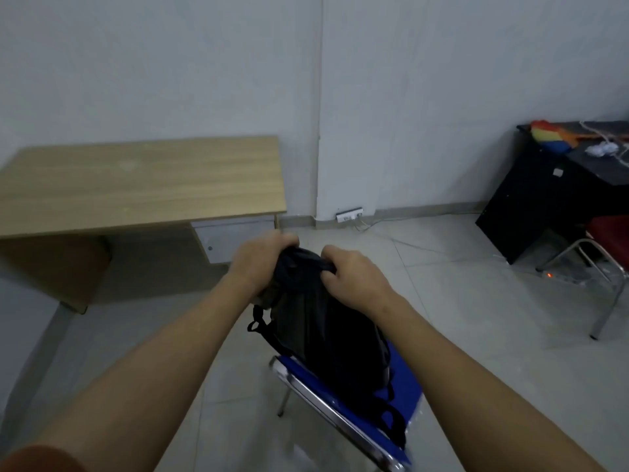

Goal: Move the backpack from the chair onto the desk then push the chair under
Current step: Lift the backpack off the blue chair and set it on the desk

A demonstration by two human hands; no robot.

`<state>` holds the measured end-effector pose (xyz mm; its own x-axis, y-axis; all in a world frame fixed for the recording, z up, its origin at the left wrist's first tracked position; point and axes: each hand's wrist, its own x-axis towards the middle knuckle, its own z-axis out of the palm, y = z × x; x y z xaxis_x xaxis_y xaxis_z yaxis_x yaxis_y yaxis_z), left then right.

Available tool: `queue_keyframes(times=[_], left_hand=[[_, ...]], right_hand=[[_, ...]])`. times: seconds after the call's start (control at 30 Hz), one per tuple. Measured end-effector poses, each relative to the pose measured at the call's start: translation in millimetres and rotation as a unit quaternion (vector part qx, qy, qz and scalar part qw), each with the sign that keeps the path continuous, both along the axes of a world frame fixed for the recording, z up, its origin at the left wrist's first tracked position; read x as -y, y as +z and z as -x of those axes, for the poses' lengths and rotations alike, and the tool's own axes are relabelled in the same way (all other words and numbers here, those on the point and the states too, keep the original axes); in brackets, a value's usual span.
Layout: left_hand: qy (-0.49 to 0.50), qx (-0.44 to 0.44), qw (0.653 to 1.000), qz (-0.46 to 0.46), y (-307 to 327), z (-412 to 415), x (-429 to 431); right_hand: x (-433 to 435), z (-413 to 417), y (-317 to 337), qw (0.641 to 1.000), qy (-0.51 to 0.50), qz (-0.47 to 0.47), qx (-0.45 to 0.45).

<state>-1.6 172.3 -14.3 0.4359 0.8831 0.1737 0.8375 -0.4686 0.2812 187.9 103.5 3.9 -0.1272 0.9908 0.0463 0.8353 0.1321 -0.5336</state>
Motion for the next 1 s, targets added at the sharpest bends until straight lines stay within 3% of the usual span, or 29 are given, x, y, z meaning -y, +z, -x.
queue_keyframes(times=[0.23,0.53,0.83,1.0], left_hand=[[-0.001,0.05,0.992,-0.113,95,99,-97],[0.035,0.138,0.978,-0.152,183,194,-228],[0.06,0.16,0.97,-0.175,205,279,-413],[0.073,0.149,0.977,-0.136,208,307,-521]], right_hand=[[-102,82,101,0.999,0.009,-0.047,0.003],[-239,181,174,0.992,0.008,-0.125,-0.009],[-422,277,190,0.985,0.008,-0.169,-0.046],[-535,308,193,0.985,0.014,-0.139,-0.1]])
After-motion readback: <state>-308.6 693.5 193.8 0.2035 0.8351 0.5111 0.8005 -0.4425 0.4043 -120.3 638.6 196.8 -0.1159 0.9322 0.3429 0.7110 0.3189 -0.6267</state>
